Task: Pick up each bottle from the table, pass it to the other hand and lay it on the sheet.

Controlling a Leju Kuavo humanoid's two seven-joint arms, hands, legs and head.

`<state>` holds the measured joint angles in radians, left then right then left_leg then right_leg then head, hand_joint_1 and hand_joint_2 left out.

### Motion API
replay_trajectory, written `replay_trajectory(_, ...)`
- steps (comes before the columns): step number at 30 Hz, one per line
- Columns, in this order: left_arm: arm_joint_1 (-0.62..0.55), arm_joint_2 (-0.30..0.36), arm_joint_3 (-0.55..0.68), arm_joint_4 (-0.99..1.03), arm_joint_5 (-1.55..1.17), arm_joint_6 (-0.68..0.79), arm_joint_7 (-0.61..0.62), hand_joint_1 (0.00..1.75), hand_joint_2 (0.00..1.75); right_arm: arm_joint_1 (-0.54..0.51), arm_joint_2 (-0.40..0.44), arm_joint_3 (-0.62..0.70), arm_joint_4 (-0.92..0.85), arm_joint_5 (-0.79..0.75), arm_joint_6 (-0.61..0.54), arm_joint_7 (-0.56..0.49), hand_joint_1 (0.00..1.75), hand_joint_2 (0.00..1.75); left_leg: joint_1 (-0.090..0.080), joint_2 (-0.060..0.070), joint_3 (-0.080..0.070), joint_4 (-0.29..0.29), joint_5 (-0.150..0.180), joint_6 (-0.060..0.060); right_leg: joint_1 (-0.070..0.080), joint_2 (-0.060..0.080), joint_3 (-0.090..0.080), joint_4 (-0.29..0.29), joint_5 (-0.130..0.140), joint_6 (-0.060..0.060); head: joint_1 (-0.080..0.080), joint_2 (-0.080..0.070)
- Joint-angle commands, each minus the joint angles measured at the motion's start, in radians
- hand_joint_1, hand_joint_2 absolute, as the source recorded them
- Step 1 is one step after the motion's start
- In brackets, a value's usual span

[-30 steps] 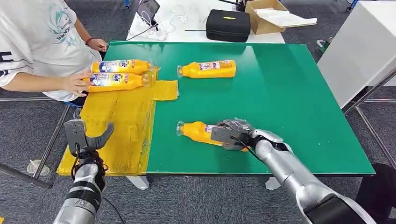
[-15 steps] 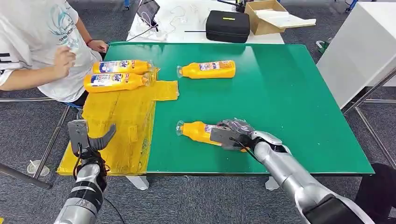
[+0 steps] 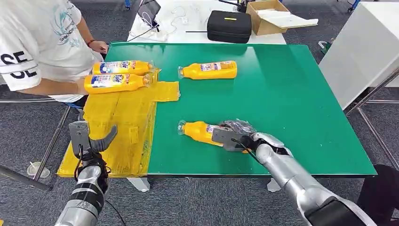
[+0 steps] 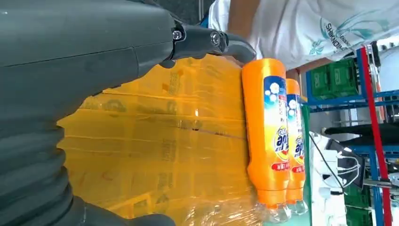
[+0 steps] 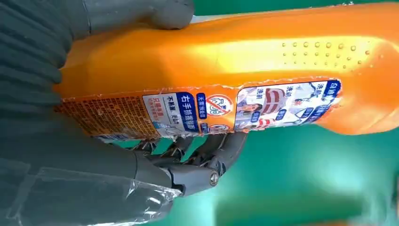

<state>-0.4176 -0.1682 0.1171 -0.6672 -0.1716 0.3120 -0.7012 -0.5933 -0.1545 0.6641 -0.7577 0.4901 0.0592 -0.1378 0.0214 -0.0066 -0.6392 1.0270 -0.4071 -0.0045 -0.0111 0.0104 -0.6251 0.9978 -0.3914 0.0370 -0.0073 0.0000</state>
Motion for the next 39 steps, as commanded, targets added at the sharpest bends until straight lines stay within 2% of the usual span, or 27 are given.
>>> replay_trajectory(1,0.050,-0.038,0.028,-0.105,0.044,-0.154,0.035,0.00,1.75,0.332,0.208,-0.362,-0.508,0.044,-0.453,-0.120,1.75,1.75,0.000,0.002,-0.001,-0.001,-0.001,0.000,0.000,0.001,-0.001,0.000,-0.001,-0.001,0.000,0.000)
replay_trajectory(3,0.083,-0.055,-0.002,-0.196,0.094,-0.262,0.100,0.00,1.75,0.387,0.246,-0.435,-0.605,0.084,-0.565,-0.162,1.75,1.75,0.000,0.001,-0.005,0.000,-0.002,0.000,0.000,0.001,-0.005,0.002,-0.002,-0.002,-0.001,0.000)
replay_trajectory(6,0.111,-0.061,-0.053,-0.275,0.150,-0.356,0.151,0.00,1.75,0.425,0.264,-0.489,-0.629,0.088,-0.619,-0.222,1.75,1.75,0.000,-0.006,-0.007,0.001,-0.002,0.001,0.001,-0.005,-0.005,0.001,-0.004,-0.001,-0.001,0.000)
replay_trajectory(7,0.141,-0.044,-0.132,-0.344,0.223,-0.547,0.177,0.00,1.75,0.449,0.289,-0.533,-0.626,0.064,-0.665,-0.275,1.75,1.75,0.001,-0.006,-0.009,0.000,-0.001,0.001,0.001,-0.006,-0.006,0.001,-0.004,0.000,0.000,0.000)
replay_trajectory(10,0.196,-0.051,-0.190,-0.455,0.250,-0.532,0.228,0.00,1.75,0.457,0.292,-0.554,-0.589,0.057,-0.666,-0.320,1.75,1.75,0.000,-0.005,-0.010,0.000,-0.001,0.001,0.000,-0.005,-0.006,0.000,-0.004,0.000,0.000,0.000)
replay_trajectory(16,0.186,-0.033,-0.204,-0.424,0.267,-0.518,0.229,0.00,1.75,0.442,0.297,-0.563,-0.579,0.058,-0.661,-0.326,1.75,1.75,-0.002,-0.003,-0.010,0.000,-0.003,0.002,-0.002,-0.003,-0.008,0.000,-0.003,-0.001,0.000,0.000)
replay_trajectory(22,0.196,-0.017,-0.219,-0.433,0.342,-0.589,0.243,0.00,1.75,0.446,0.296,-0.575,-0.559,0.059,-0.647,-0.337,1.75,1.75,-0.001,-0.002,-0.009,-0.001,-0.003,0.002,-0.002,-0.003,-0.007,0.000,-0.003,0.000,0.000,0.000)
replay_trajectory(27,0.198,-0.016,-0.220,-0.438,0.343,-0.589,0.244,0.00,1.75,0.447,0.296,-0.574,-0.554,0.059,-0.644,-0.341,1.75,1.75,-0.001,-0.002,-0.008,-0.001,-0.003,0.003,-0.001,-0.002,-0.006,-0.001,-0.003,0.000,0.000,0.000)
replay_trajectory(32,0.227,0.027,-0.301,-0.463,0.390,-0.731,0.260,0.00,1.75,0.452,0.312,-0.558,-0.481,0.055,-0.613,-0.408,1.75,1.75,-0.001,-0.002,-0.010,-0.001,-0.002,0.002,-0.001,-0.002,-0.008,-0.001,-0.002,0.000,0.000,0.000)
replay_trajectory(39,0.173,0.027,-0.395,-0.347,0.402,-0.769,0.261,0.00,1.75,0.401,0.370,-0.401,-0.321,0.172,-0.674,-0.461,1.75,1.75,-0.001,0.000,-0.007,-0.002,-0.003,0.002,-0.001,-0.001,-0.006,-0.001,-0.002,-0.001,0.000,0.000)
